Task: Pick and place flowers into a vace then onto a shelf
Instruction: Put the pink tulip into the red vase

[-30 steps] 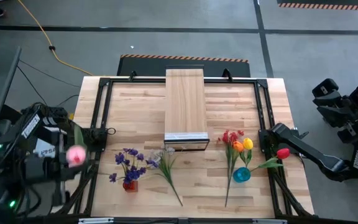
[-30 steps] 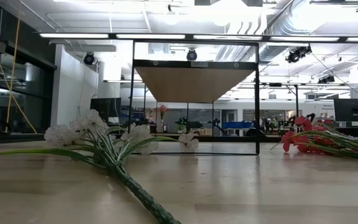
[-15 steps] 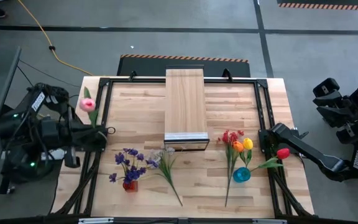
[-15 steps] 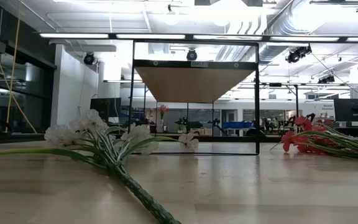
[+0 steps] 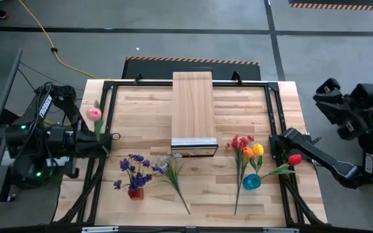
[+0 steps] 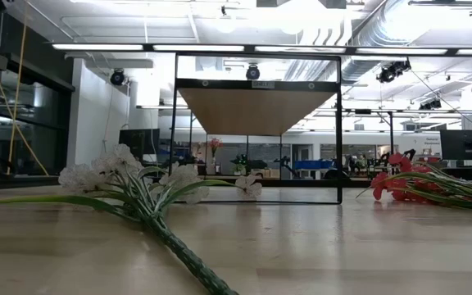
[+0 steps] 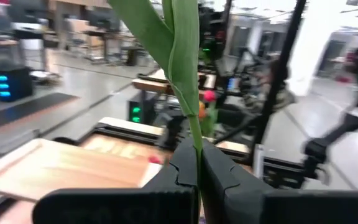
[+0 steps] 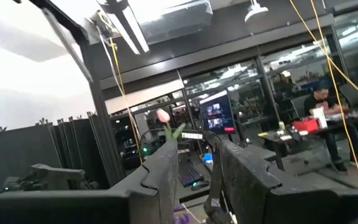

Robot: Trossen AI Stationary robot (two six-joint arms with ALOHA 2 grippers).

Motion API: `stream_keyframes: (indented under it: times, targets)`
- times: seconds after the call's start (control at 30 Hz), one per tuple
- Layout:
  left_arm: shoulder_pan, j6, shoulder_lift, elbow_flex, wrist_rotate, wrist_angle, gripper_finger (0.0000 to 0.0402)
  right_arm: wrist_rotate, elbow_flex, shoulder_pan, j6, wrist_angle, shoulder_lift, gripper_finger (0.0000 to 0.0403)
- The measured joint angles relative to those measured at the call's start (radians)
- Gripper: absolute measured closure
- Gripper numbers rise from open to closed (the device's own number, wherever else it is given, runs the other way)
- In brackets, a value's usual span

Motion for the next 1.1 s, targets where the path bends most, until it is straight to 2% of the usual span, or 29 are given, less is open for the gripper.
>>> stream_keyframes:
  times: [0.13, 0.23, 0.4, 0.57, 0.83, 1.1]
  targets:
    - [-0.091, -0.002, 0.001, -0.001, -0.009, 0.028, 0.0369, 0.000, -0.048, 0.000, 0.030, 0.001, 0.000, 0.0289]
    - [-0.112, -0.001, 0.018, -0.001, -0.013, 0.041, 0.0369, 0.000, -0.084, 0.000, 0.064, 0.016, 0.000, 0.0289]
    - [-0.111, -0.014, 0.066, -0.001, -0.013, 0.055, 0.0369, 0.003, -0.127, 0.000, 0.072, 0.105, 0.001, 0.0289]
    - [-0.111, -0.092, 0.124, -0.025, -0.010, 0.055, 0.0369, 0.025, -0.144, 0.000, 0.072, 0.203, 0.001, 0.0289]
    - [-0.109, -0.287, 0.150, -0.148, -0.009, 0.065, 0.0369, 0.050, -0.144, 0.000, 0.072, 0.290, 0.001, 0.0289]
    - [-0.018, -0.316, 0.150, -0.265, -0.010, 0.204, 0.0369, 0.050, -0.144, 0.000, 0.054, 0.289, 0.001, 0.0289]
